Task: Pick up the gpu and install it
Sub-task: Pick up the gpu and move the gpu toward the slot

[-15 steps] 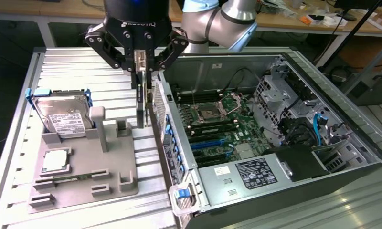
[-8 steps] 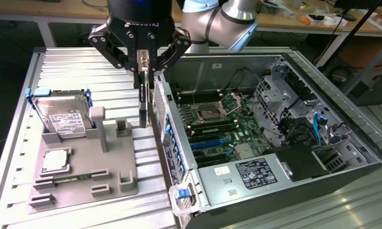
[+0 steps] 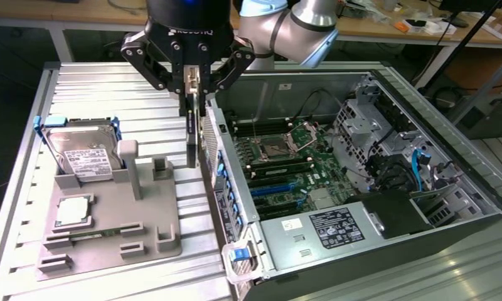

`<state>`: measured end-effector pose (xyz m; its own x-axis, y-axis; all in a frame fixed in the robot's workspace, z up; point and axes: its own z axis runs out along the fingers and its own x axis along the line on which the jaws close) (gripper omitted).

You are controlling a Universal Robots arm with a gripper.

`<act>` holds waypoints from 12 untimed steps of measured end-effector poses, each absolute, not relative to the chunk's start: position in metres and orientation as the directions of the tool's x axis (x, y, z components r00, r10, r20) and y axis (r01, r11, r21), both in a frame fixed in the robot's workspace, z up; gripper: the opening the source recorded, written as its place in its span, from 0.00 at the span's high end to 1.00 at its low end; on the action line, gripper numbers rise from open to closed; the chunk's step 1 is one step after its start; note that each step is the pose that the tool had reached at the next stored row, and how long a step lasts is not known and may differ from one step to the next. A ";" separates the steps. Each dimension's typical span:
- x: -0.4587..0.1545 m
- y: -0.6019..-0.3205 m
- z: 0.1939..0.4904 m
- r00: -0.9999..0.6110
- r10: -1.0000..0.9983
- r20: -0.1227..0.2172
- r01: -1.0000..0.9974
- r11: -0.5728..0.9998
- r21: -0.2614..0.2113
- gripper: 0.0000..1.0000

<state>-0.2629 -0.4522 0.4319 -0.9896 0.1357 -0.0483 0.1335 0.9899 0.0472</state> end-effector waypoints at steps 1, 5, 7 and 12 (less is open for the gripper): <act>-0.262 -0.452 0.432 -0.990 0.136 -0.048 0.133 0.990 0.047 0.73; -0.260 -0.452 0.432 -0.990 0.136 -0.048 0.133 0.990 0.047 0.73; -0.259 -0.452 0.432 -0.990 0.136 -0.048 0.133 0.990 0.047 0.73; -0.257 -0.452 0.432 -0.990 0.136 -0.048 0.133 0.990 0.047 0.73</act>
